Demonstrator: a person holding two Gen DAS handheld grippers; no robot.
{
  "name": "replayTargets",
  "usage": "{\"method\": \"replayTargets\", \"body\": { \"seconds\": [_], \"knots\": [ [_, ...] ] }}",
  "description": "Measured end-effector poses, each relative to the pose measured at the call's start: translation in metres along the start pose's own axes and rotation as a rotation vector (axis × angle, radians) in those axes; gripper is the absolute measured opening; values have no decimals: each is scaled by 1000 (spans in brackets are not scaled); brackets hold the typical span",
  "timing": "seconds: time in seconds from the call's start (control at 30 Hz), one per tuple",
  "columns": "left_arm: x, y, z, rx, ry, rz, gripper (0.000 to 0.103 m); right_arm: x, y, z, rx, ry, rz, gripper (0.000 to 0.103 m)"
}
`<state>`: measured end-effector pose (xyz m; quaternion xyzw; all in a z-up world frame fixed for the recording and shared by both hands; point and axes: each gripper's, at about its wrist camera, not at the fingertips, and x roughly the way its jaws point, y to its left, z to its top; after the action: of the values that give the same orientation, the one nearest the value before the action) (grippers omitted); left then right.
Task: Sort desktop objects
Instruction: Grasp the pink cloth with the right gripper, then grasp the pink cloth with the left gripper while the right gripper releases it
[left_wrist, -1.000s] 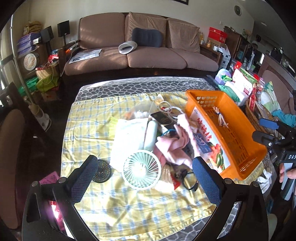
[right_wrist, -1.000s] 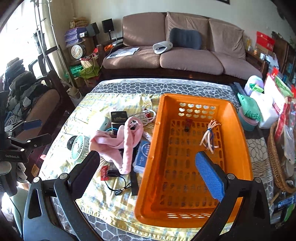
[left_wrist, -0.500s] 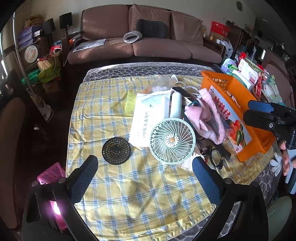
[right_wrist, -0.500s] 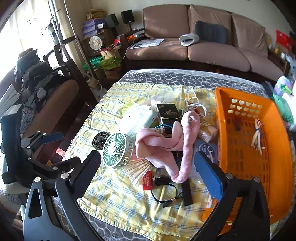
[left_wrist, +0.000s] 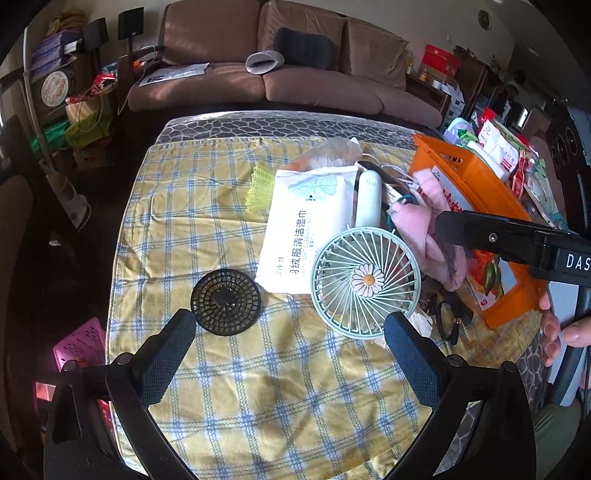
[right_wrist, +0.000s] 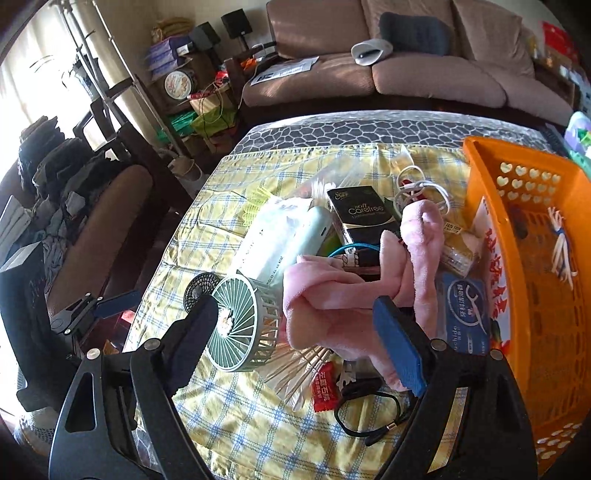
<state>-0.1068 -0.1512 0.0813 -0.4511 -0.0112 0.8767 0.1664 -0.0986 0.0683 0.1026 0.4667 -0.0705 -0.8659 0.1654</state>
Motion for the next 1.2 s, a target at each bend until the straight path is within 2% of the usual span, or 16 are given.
{"method": "replayTargets", "body": {
  "seconds": [0.1, 0.17, 0.23, 0.33, 0.4, 0.43, 0.47, 0.7, 0.87, 0.97, 1.1, 1.2],
  "knots": [
    [4, 5, 1, -8, 2, -2, 103, 15, -5, 3, 31, 10, 0, 77],
    [6, 6, 2, -9, 4, -7, 103, 26, -9, 6, 54, 32, 6, 67],
    [8, 7, 2, -8, 7, -12, 103, 36, -12, 8, 66, 52, 15, 61],
    [8, 4, 0, 0, 6, -23, 103, 42, -13, 10, 69, 53, 37, 57],
    [7, 0, -3, 8, 3, -37, 103, 41, -12, 12, 61, 52, 50, 40],
    [5, -3, -6, 13, 1, -46, 103, 40, -12, 13, 59, 50, 51, 24],
    [4, -7, -8, 20, -2, -55, 103, 38, -12, 14, 58, 48, 57, 22],
    [4, -31, -23, 42, 6, -96, 103, 28, -22, 11, 91, 31, 90, 21],
    [0, -48, -28, 56, -9, -120, 103, 12, -23, 11, 96, 2, 150, 4],
    [-3, -56, -20, 77, -25, -115, 103, -4, -20, 15, 67, -13, 141, 4],
    [-5, -68, 7, 98, -60, -98, 103, -27, -27, 20, 80, -40, 107, 8],
    [2, -84, 35, 158, -60, -64, 103, -44, -38, 19, 97, -63, 90, 17]
  ]
}}
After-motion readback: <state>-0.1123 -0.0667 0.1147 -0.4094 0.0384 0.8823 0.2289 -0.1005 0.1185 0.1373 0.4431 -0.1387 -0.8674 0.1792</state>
